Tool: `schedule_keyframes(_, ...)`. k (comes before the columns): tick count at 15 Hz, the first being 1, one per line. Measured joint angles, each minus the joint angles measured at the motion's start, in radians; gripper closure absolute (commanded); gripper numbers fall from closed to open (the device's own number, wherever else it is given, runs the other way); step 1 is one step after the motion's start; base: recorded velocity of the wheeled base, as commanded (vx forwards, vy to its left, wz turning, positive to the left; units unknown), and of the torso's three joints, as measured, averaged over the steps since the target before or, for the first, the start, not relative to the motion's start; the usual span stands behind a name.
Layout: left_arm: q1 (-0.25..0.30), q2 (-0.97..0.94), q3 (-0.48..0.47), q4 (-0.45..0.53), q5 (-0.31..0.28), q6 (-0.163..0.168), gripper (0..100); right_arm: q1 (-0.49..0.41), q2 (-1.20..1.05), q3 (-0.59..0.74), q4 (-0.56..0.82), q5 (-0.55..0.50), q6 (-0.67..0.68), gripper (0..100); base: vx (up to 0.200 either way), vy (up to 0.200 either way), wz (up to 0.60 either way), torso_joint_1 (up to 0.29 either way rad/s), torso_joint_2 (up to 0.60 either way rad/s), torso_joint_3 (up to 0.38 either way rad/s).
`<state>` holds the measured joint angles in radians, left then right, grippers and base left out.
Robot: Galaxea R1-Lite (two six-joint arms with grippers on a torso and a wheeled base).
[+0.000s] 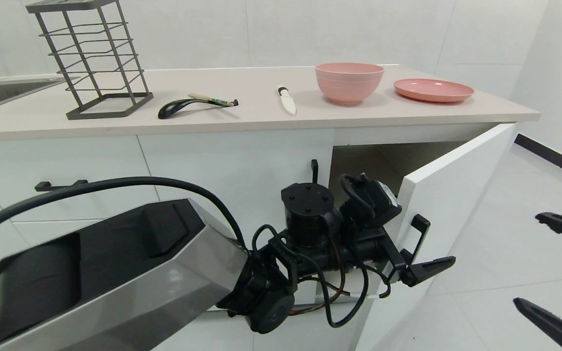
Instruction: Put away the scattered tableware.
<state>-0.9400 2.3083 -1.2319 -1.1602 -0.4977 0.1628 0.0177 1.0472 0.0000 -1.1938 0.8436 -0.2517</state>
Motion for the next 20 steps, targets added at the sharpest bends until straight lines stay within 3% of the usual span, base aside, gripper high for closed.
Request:
schedule_keyframes(9,-0.07,0.028,-0.004,-0.029,-0.01,-0.004,0,-0.045,-0.242,-0.066,0.001,0.0,0.001,0,0.0,0.0,0.0,0.0,0.0,0.0)
schedule_keyframes(12,-0.105,0.037,-0.007,-0.04,-0.009,-0.028,0,-0.045,-0.26,-0.069,0.004,0.0,0.001,0,0.0,0.0,0.0,0.0,0.0,0.0)
schedule_keyframes(17,-0.222,0.087,-0.071,-0.04,-0.01,-0.053,0,-0.06,-0.269,-0.081,0.008,-0.032,0.001,0,0.0,0.0,0.0,0.0,0.0,0.0)
schedule_keyframes(20,-0.314,0.177,-0.21,-0.04,-0.002,-0.105,0,-0.072,-0.272,-0.135,0.007,-0.036,0.0,0,0.0,0.0,0.0,0.0,0.0,0.0)
